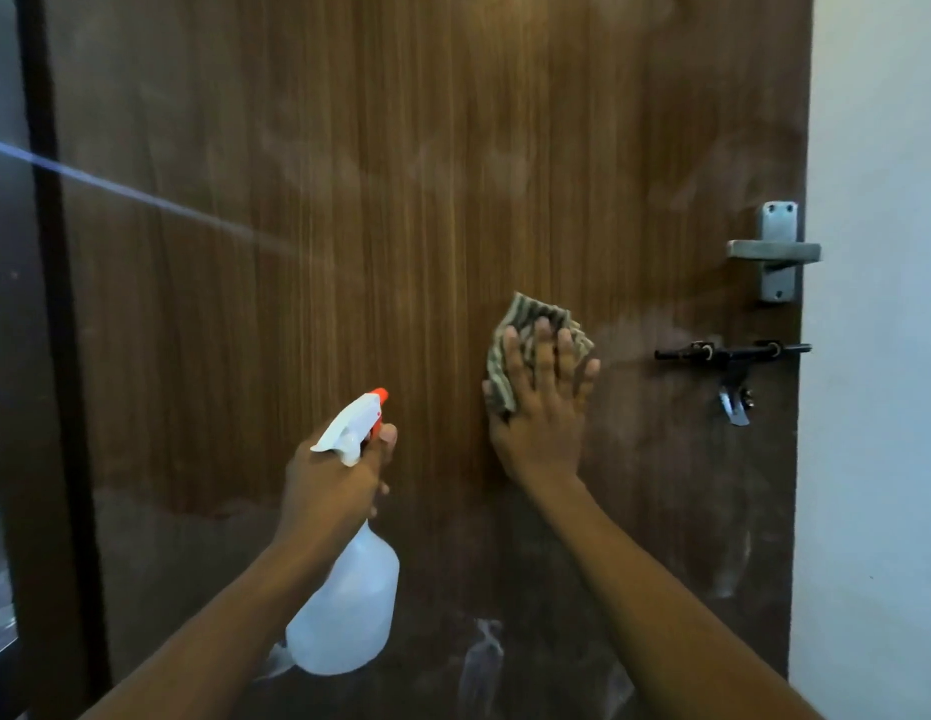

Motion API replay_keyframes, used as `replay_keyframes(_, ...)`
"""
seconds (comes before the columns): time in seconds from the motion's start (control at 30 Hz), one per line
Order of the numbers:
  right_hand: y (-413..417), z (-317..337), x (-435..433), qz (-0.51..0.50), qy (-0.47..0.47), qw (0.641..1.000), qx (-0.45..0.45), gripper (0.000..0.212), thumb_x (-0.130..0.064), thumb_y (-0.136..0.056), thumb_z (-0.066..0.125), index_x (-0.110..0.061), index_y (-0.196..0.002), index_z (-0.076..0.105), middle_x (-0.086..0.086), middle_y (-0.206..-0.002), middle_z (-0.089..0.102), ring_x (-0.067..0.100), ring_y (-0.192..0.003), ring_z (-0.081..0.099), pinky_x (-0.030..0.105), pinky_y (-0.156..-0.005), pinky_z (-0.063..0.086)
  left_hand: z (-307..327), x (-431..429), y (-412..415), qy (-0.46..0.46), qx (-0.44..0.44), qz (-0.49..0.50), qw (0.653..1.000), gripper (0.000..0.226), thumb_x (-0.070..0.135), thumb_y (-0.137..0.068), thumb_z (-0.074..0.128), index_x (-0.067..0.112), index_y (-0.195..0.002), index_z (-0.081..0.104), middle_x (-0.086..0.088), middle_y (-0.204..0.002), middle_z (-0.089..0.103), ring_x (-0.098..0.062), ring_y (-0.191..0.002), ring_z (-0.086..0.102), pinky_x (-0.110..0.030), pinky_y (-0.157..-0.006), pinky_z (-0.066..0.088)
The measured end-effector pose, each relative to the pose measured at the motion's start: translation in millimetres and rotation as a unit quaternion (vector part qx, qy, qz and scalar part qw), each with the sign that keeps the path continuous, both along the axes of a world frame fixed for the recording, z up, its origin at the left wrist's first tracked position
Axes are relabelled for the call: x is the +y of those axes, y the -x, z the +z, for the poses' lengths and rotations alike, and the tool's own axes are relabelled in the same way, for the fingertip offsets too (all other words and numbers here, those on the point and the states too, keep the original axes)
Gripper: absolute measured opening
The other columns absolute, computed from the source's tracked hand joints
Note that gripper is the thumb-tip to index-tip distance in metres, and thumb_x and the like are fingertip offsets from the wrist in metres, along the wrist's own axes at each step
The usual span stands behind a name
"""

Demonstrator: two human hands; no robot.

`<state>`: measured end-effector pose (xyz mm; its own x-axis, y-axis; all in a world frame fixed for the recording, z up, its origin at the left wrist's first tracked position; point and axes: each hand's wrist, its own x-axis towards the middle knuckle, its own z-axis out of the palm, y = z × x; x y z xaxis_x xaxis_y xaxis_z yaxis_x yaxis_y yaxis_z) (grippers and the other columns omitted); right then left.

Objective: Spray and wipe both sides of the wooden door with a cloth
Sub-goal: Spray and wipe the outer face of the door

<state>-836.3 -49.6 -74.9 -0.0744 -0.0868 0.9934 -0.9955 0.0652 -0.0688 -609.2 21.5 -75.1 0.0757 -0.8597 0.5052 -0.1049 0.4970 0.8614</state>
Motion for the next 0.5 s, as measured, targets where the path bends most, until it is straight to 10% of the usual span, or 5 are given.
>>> replay_keyframes(0.27,46.2,-70.1,16.4,-0.037,-0.087,0.981,0.168,0.076,-0.045,-0.087,0.062,-0.028,-0.154,0.031,0.008,-0.164,0.019,0.031,-0.151,0.018,0.066,-0.114,0.019,-5.0,5.3,26.4,-0.001,-0.008,-0.049,0.999,0.046,0.041,-0.085,0.063,0.022,-0.126,0.056,-0.004,-0.088,0.07,-0.024,-0.069,0.066,-0.027,-0.053,0.049)
replay_keyframes(0.5,49.1,15.7,23.8,-0.04,-0.087,0.99,-0.106,0.072,-0.053,-0.097,0.028,-0.026,-0.159,0.004,0.006,-0.166,-0.005,0.027,-0.152,-0.01,0.054,-0.121,-0.002,-0.5,14.0,35.0,0.022,-0.016,-0.07,0.997,0.043,0.04,-0.086,0.062,0.019,-0.124,0.058,-0.002,-0.088,0.07,-0.021,-0.069,0.065,-0.023,-0.051,0.049)
